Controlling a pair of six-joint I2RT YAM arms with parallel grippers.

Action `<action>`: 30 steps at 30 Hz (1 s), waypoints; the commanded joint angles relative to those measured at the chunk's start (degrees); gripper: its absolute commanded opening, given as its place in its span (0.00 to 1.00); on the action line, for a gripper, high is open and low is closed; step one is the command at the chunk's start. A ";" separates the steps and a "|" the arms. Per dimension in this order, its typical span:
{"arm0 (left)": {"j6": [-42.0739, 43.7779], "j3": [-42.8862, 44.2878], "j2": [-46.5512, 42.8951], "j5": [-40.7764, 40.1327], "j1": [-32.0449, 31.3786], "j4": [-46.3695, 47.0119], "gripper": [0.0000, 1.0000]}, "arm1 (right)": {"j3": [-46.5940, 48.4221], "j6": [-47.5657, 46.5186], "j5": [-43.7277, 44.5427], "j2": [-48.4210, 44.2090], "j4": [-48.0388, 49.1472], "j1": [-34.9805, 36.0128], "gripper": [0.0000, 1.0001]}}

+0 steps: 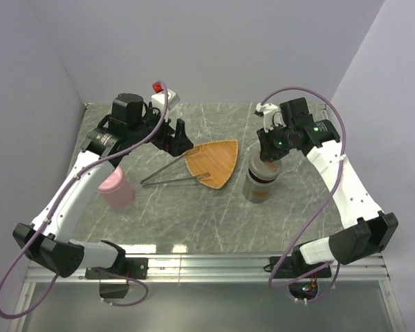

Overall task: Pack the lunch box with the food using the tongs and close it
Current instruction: Close the box lid on the packing box.

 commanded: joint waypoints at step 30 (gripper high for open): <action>-0.46 0.07 -2.34 0.08 0.76 1.07 0.99 | -3.09 -0.50 6.10 4.14 2.99 4.23 0.00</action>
